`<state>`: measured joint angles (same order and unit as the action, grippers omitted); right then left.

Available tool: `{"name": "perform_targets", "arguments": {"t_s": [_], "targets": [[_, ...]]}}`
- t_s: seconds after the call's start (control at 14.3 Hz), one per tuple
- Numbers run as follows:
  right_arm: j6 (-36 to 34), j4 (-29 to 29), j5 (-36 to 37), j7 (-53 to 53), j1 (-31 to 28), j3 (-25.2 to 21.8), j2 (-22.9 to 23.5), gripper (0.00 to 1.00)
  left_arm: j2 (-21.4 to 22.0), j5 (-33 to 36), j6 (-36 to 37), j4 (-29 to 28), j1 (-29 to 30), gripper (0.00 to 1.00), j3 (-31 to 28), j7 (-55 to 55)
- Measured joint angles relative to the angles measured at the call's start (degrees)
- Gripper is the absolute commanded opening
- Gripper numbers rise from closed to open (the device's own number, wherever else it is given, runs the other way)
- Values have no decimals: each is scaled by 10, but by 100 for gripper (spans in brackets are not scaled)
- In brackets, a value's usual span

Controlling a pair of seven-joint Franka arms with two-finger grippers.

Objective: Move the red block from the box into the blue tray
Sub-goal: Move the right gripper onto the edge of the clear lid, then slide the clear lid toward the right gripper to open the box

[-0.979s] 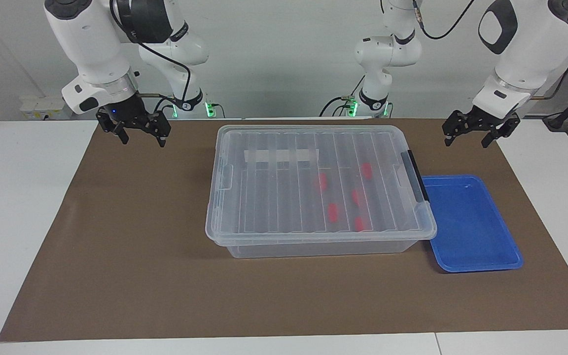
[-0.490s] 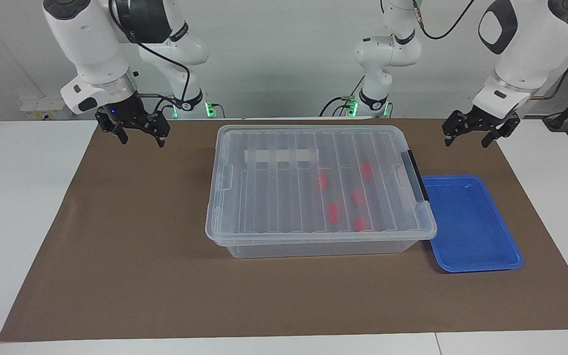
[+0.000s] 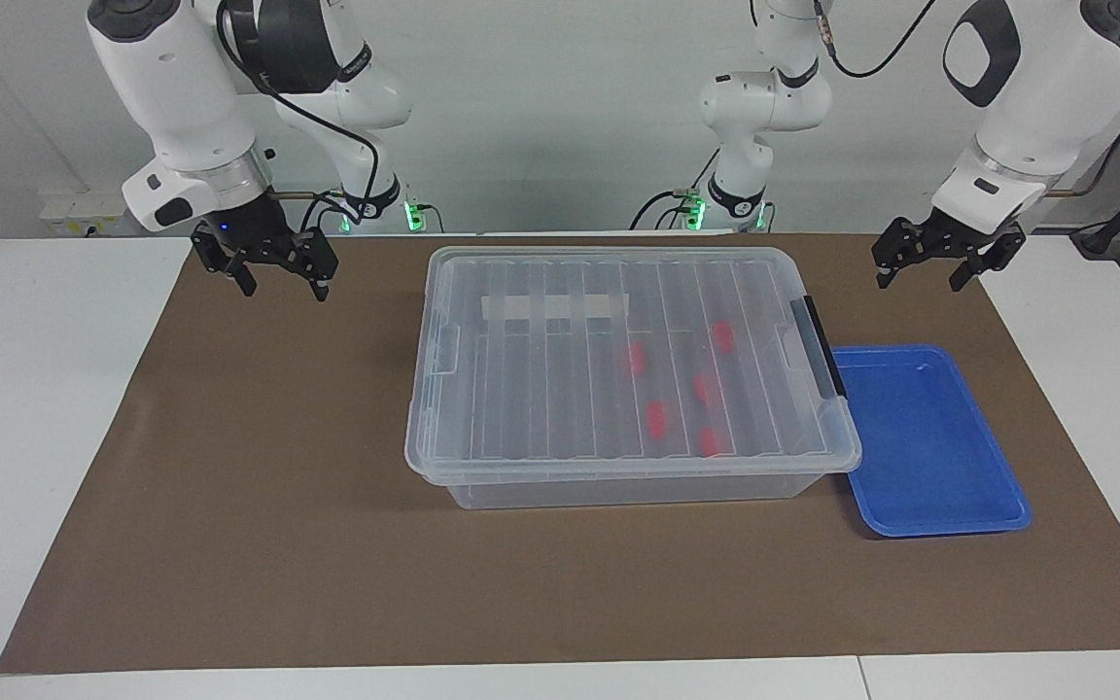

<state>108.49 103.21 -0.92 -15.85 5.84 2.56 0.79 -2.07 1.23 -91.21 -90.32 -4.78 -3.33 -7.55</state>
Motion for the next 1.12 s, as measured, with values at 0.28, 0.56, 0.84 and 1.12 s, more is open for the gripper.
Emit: {"name": "perform_targets", "arguments": {"t_s": [0.28, 0.56, 0.84, 1.12], "targets": [[51, 16, 0, -54, 52, 1, 22, 99, 0, 0, 0, 0, 0, 100, 0, 0], [73, 48, 0, -74, 79, 1, 28, 99, 0, 0, 0, 0, 0, 100, 0, 0], [74, 73, 0, -74, 82, 1, 22, 99, 0, 0, 0, 0, 0, 100, 0, 0], [76, 97, 2, -47, 73, -1, 10, 99, 0, 0, 0, 0, 0, 100, 0, 0]]}}
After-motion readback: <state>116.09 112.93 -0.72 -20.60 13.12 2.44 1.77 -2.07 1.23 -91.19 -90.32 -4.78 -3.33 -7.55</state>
